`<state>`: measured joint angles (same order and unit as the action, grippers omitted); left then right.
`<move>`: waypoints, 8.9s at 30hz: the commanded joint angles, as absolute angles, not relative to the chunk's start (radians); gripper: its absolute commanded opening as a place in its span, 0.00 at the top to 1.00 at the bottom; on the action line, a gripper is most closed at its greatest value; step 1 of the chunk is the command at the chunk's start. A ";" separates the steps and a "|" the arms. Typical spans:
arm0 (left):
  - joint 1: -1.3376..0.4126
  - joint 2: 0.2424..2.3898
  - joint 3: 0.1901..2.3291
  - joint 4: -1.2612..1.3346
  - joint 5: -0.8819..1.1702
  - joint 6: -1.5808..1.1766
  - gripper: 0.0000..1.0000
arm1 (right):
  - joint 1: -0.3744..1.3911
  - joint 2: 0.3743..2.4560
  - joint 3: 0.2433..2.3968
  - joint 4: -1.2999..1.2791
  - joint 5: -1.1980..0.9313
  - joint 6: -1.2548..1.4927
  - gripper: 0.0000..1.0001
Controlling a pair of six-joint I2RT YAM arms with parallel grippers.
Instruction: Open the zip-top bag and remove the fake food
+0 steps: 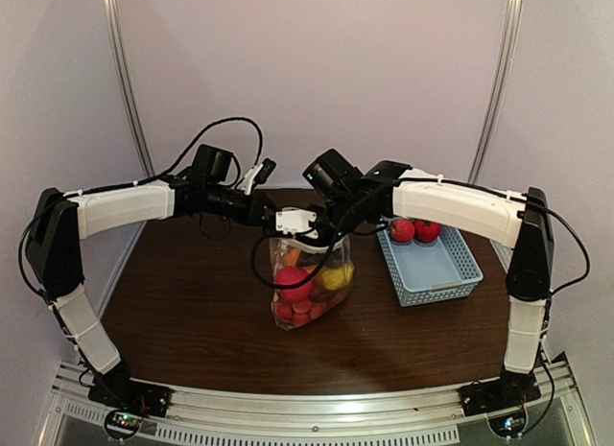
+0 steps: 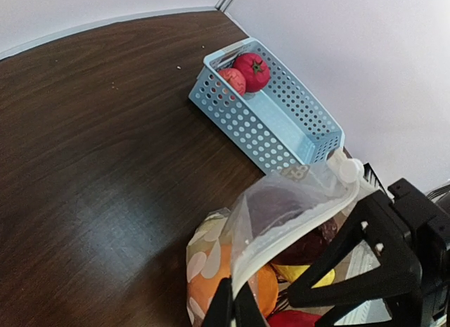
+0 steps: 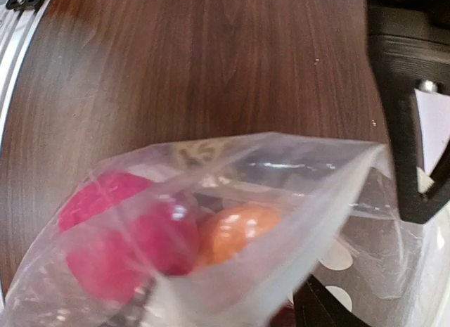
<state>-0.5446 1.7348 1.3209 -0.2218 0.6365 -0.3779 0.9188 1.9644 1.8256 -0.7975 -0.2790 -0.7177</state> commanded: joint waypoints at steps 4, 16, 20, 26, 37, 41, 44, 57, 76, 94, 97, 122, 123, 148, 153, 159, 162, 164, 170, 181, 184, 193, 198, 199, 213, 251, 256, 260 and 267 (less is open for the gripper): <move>-0.535 1.743 1.345 -0.217 0.629 -0.382 1.00 | 0.943 2.059 1.906 -0.988 -0.337 -0.821 0.39; -0.535 1.742 1.348 -0.215 0.678 -0.383 1.00 | 0.930 2.043 1.945 -1.052 -0.471 -0.798 0.32; -0.537 1.725 1.342 -0.180 0.744 -0.394 1.00 | 0.917 2.005 1.936 -0.997 -0.436 -0.742 0.32; -0.548 1.702 1.322 -0.124 0.833 -0.402 1.00 | 0.920 2.016 1.894 -1.000 -0.518 -0.709 0.28; -0.575 1.723 1.311 -0.136 0.787 -0.400 1.00 | 0.925 2.057 1.783 -0.862 -0.679 -0.624 0.04; -0.575 1.724 1.312 -0.137 0.788 -0.400 1.00 | 0.925 2.054 1.748 -0.773 -0.665 -0.563 0.10; -0.575 1.724 1.312 -0.139 0.784 -0.397 1.00 | 0.925 2.051 1.763 -0.766 -0.609 -0.550 0.19; -0.575 1.717 1.318 -0.144 0.781 -0.390 1.00 | 0.915 1.883 1.751 -0.732 -0.364 -0.550 0.34; -0.575 1.690 1.318 -0.147 0.766 -0.371 1.00 | 0.858 1.731 1.798 -0.828 -0.410 -0.565 0.35; -0.575 1.697 1.315 -0.147 0.752 -0.370 1.00 | 0.345 1.556 1.499 -0.725 -0.516 -0.480 0.36; -0.575 1.699 1.315 -0.150 0.746 -0.370 1.00 | 0.259 1.567 1.405 -0.669 -0.512 -0.452 0.37; -0.575 1.714 1.315 -0.156 0.738 -0.367 1.00 | 0.227 1.956 1.478 -0.691 -0.426 -0.407 0.29; -0.575 1.714 1.315 -0.156 0.738 -0.367 1.00 | 0.228 1.961 1.477 -0.689 -0.424 -0.400 0.27; -0.578 1.723 1.315 -0.157 0.752 -0.370 1.00 | 0.424 1.673 1.688 -0.851 -0.385 -0.475 0.16; -0.596 1.724 1.312 -0.144 0.795 -0.358 1.00 | 0.621 1.658 1.744 -0.872 -0.361 -0.538 0.26; -0.625 1.731 1.310 -0.143 0.803 -0.347 1.00 | 0.778 1.730 1.836 -0.939 -0.314 -0.597 0.36; -0.633 1.731 1.310 -0.143 0.803 -0.347 1.00 | 0.839 1.751 1.830 -0.952 -0.260 -0.636 0.38; -0.635 1.731 1.310 -0.144 0.802 -0.348 1.00 | 0.870 1.761 1.812 -0.957 -0.229 -0.665 0.39; -0.635 1.729 1.312 -0.143 0.794 -0.362 1.00 | 0.887 1.806 1.803 -0.978 -0.169 -0.684 0.45; -0.635 1.740 1.305 -0.143 0.747 -0.388 1.00 | 0.905 1.893 1.825 -1.042 -0.080 -0.659 0.46; -0.635 1.750 1.307 -0.143 0.752 -0.398 1.00 | 0.914 1.906 1.825 -1.048 -0.052 -0.638 0.43; -0.635 1.761 1.305 -0.143 0.745 -0.402 1.00 | 0.917 1.942 1.797 -1.027 0.091 -0.560 0.26; -0.636 1.763 1.305 -0.143 0.746 -0.403 1.00 | 0.917 1.970 1.751 -0.964 0.132 -0.525 0.21; -0.636 1.763 1.305 -0.143 0.746 -0.403 1.00 | 0.917 1.975 1.745 -0.948 0.141 -0.519 0.22; -0.635 1.757 1.315 -0.161 0.720 -0.388 1.00 | 0.917 1.831 1.755 -0.917 -0.140 -0.555 0.51; -0.661 1.731 1.510 -0.352 0.518 -0.259 1.00 | 0.403 1.508 1.576 -0.918 -0.576 -0.512 0.56; -0.662 1.731 1.528 -0.394 0.524 -0.263 1.00 | 0.275 1.498 1.442 -0.880 -0.469 -0.507 0.55; -0.662 1.731 1.519 -0.390 0.545 -0.262 1.00 | 0.225 1.512 1.345 -0.811 -0.297 -0.498 0.55; -0.663 1.737 1.525 -0.377 0.573 -0.262 1.00 | 0.192 1.554 1.335 -0.789 -0.145 -0.512 0.55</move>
